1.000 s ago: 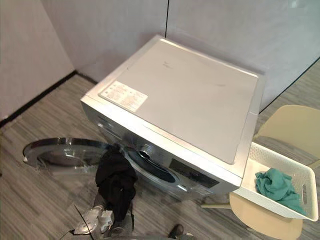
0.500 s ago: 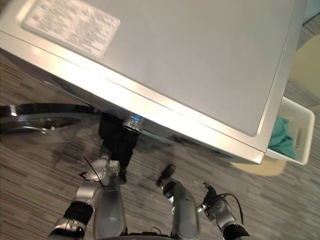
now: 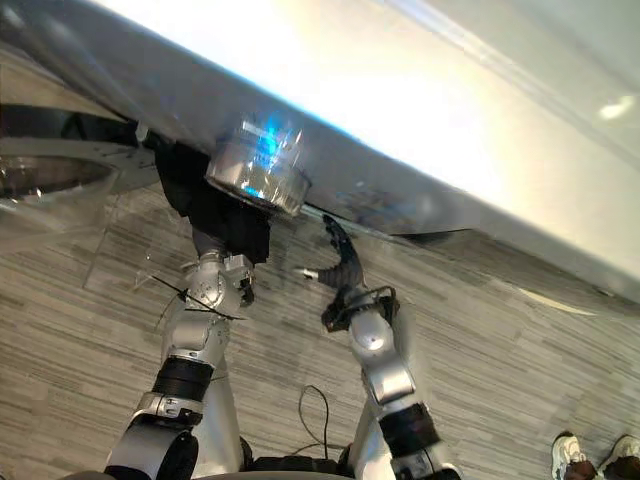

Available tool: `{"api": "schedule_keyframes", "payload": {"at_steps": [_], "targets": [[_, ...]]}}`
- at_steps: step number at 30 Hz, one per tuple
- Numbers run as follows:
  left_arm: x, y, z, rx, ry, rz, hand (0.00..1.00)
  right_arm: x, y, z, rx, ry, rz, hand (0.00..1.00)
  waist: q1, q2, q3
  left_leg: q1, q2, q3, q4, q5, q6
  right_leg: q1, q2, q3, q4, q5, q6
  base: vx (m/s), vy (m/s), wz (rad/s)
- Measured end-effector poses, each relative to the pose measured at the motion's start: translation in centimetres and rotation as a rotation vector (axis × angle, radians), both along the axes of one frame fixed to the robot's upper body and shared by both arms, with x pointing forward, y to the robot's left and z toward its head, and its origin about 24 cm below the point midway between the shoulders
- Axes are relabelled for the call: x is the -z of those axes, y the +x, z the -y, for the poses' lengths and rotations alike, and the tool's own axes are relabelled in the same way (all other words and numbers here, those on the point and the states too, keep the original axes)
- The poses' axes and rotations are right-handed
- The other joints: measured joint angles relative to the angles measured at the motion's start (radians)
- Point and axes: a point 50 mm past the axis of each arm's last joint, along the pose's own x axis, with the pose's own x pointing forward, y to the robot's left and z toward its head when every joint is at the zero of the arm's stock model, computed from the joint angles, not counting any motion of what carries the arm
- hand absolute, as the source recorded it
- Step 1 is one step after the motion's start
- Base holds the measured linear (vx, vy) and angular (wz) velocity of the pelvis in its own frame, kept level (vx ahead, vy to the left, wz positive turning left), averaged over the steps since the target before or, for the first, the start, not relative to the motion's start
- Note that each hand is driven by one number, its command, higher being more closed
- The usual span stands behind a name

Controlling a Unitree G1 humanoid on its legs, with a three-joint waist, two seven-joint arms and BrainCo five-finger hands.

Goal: Pick up the laundry basket with both hands and put the clothes into the washing machine.

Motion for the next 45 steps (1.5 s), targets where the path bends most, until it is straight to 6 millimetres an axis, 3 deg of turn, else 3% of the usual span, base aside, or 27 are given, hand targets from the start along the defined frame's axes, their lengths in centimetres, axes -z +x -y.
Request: {"api": "schedule_keyframes", "payload": {"at_steps": [5, 9, 15, 17, 21, 23, 26, 28, 33, 37, 41, 45], "targets": [[-6.0, -2.0, 4.0, 0.164, -0.005, 0.271, 1.0, -0.5, 0.4, 0.5, 0.058, 0.081, 0.003, 0.0, 0.0, 0.001, 0.0, -0.096, 0.006, -0.005, 0.068, -0.01, 0.01, -0.112, -0.015, 0.039, 0.078, -0.015, -0.005, -0.07, -0.005, -0.06], [-9.1, -3.3, 6.9, 0.304, -0.005, 0.417, 1.0, -0.6, 0.5, 0.6, 0.068, 0.092, 0.005, 0.0, -0.001, 0.001, 0.0, -0.141, 0.011, -0.008, 0.1, -0.012, 0.011, -0.163, -0.027, 0.05, 0.119, -0.024, -0.02, -0.05, -0.026, -0.05], [-10.3, -4.3, 8.9, 0.473, -0.106, 0.453, 1.0, -0.9, 0.8, 1.6, 0.111, 0.099, 0.007, 0.0, -0.005, 0.001, 0.0, -0.199, 0.019, -0.032, 0.173, -0.03, 0.007, -0.222, -0.038, 0.07, 0.204, -0.058, -0.032, -0.01, -0.012, -0.01], [-11.2, -5.3, 9.3, 0.538, -0.185, 0.485, 1.0, -0.8, 0.8, 3.1, 0.202, 0.059, -0.006, 0.0, -0.006, 0.0, -0.001, -0.216, 0.023, -0.035, 0.189, -0.033, 0.008, -0.244, -0.037, 0.08, 0.22, -0.062, -0.034, -0.03, -0.014, -0.06], [-11.4, -6.0, 10.1, 0.631, -0.263, 0.479, 1.0, 0.8, -0.4, 7.7, 0.453, -0.011, -0.065, 0.0, -0.015, 0.001, -0.005, -0.23, 0.034, -0.036, 0.209, -0.04, 0.018, -0.259, -0.03, 0.09, 0.231, -0.062, -0.033, -0.01, 0.013, -0.08], [-11.2, -6.2, 10.2, 0.67, -0.305, 0.463, 1.0, 3.2, -1.9, 10.3, 0.581, -0.033, -0.165, 0.0, -0.038, -0.002, -0.009, -0.233, 0.032, -0.036, 0.21, -0.041, 0.02, -0.26, -0.031, 0.09, 0.23, -0.062, -0.033, 0.0, 0.0, 0.0], [-11.1, -6.2, 10.3, 0.685, -0.329, 0.452, 1.0, 6.4, -3.5, 12.8, 0.684, -0.047, -0.311, 0.0, -0.059, -0.008, -0.034, -0.251, 0.034, -0.035, 0.209, -0.041, 0.019, -0.283, -0.029, 0.092, 0.231, -0.061, -0.034, 0.0, -0.005, -0.04], [-11.3, -6.0, 10.3, 0.687, -0.33, 0.453, 1.0, 7.1, -4.1, 13.7, 0.719, -0.04, -0.343, 0.0, -0.064, -0.008, -0.069, -0.285, 0.034, -0.036, 0.211, -0.038, 0.017, -0.321, -0.028, 0.094, 0.236, -0.059, -0.038, 0.01, -0.012, -0.1], [-12.7, -3.0, 9.2, 0.587, -0.276, 0.465, 1.0, 6.4, -3.7, 13.7, 0.709, 0.034, -0.301, 0.0, -0.083, -0.011, -0.096, -0.347, 0.037, -0.048, 0.252, -0.039, 0.018, -0.387, -0.028, 0.113, 0.276, -0.059, -0.04, 0.01, -0.006, -0.05], [-13.1, -2.1, 8.4, 0.519, -0.176, 0.481, 1.0, 5.3, -2.8, 13.0, 0.674, 0.109, -0.247, 0.0, -0.084, -0.015, -0.112, -0.393, 0.051, -0.048, 0.274, -0.041, 0.022, -0.438, -0.023, 0.121, 0.288, -0.058, -0.039, 0.01, 0.001, -0.15], [-11.6, -1.4, 8.8, 0.456, 0.054, 0.449, 1.0, 4.7, -2.0, 11.2, 0.589, 0.151, -0.217, 0.0, -0.081, -0.021, -0.118, -0.415, 0.063, -0.037, 0.273, -0.042, 0.023, -0.474, -0.009, 0.137, 0.28, -0.054, -0.034, 0.02, 0.003, -0.1], [-9.8, -1.1, 10.0, 0.427, 0.33, 0.408, 1.0, 4.4, -1.9, 11.0, 0.568, 0.179, -0.19, 0.0, -0.083, -0.02, -0.134, -0.426, 0.071, -0.023, 0.252, -0.041, 0.022, -0.49, -0.004, 0.133, 0.247, -0.042, -0.022, 0.02, 0.013, -0.13]]}}
